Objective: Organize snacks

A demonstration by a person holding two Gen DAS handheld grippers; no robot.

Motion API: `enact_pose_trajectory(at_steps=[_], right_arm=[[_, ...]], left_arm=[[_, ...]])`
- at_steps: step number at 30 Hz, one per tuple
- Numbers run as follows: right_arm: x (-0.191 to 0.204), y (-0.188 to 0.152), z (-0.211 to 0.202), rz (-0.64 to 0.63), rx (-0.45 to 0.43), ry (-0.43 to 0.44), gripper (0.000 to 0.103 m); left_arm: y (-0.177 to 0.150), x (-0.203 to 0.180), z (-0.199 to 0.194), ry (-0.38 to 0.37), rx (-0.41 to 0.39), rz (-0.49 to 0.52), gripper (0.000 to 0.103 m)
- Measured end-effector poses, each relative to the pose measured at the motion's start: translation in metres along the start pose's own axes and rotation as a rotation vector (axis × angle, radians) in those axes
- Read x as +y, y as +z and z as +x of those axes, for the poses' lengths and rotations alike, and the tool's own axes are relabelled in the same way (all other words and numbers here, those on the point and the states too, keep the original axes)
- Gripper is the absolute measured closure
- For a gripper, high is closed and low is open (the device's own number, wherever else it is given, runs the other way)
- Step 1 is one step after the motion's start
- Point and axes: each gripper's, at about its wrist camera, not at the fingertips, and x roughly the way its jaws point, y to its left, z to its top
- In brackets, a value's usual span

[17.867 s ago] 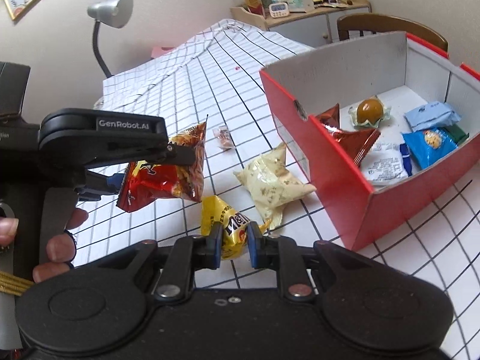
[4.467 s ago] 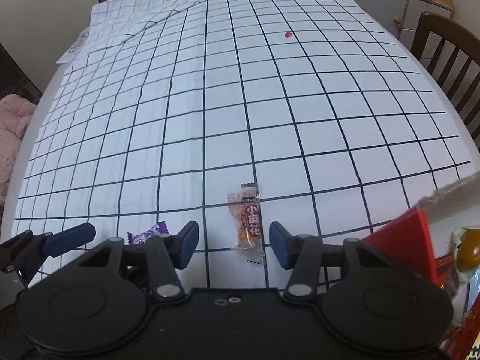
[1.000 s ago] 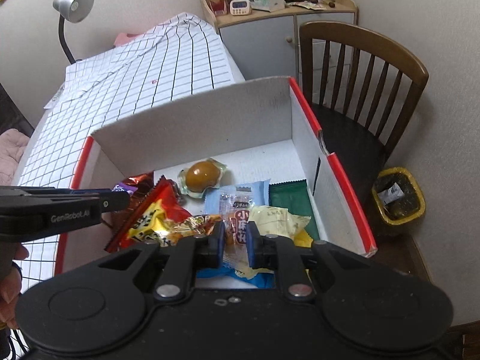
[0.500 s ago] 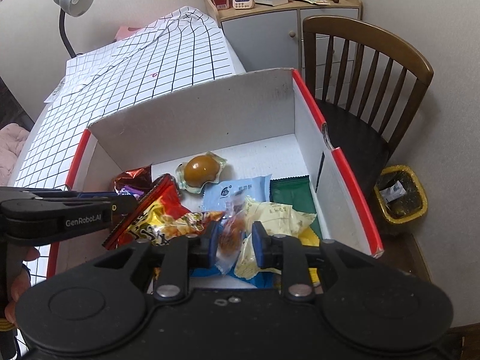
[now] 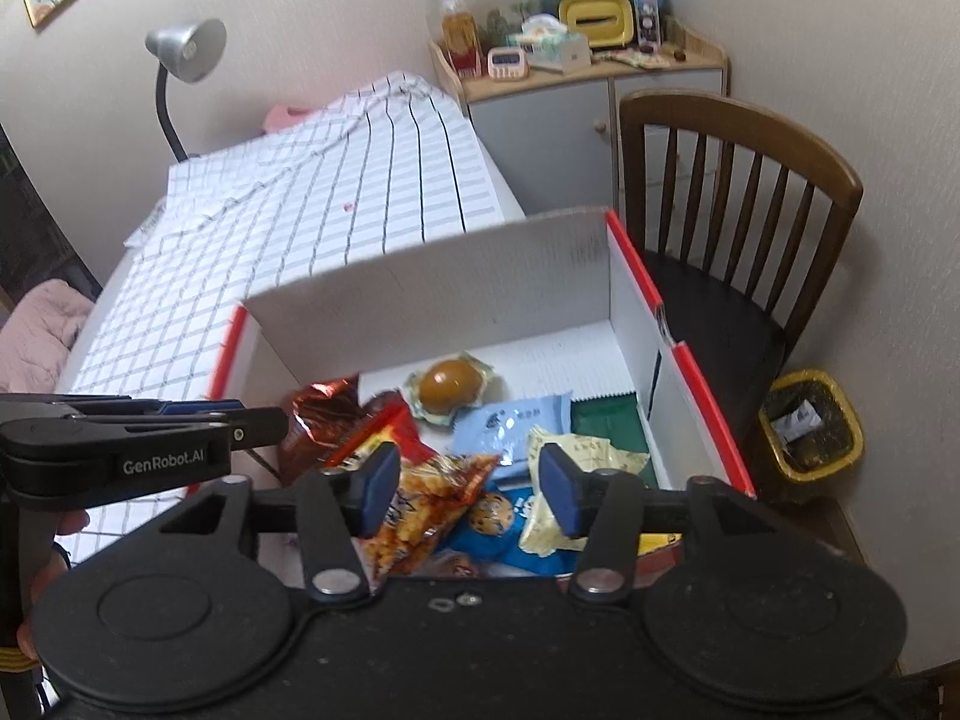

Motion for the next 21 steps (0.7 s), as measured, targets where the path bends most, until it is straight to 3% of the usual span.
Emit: enact_pose_trajectory(at_steps=[7, 9, 10, 11, 18, 21], right_arm=[[0.015, -0.005, -0.025, 0.01, -0.055, 0.007, 0.036], [0.021, -0.008, -0.032, 0.015, -0.067, 0.014, 0.031], [0.024, -0.009, -0.036, 0.018, -0.076, 0.013, 0.029], [0.027, -0.011, -0.04, 0.018, -0.086, 0.011, 0.028], [0.041, -0.023, -0.065, 0.04, -0.143, 0.015, 0.018], [0.048, -0.03, -0.076, 0.044, -0.169, 0.017, 0.015]], left_arm=[[-0.004, 0.012, -0.036, -0.023, -0.061, 0.007, 0.071], [-0.005, 0.017, -0.045, -0.035, -0.073, 0.002, 0.051], [-0.007, 0.02, -0.051, -0.042, -0.088, -0.005, 0.034], [-0.009, 0.023, -0.057, -0.049, -0.106, -0.015, 0.03], [-0.018, 0.037, -0.088, -0.084, -0.144, -0.023, 0.03], [-0.025, 0.04, -0.097, -0.095, -0.152, -0.018, 0.025]])
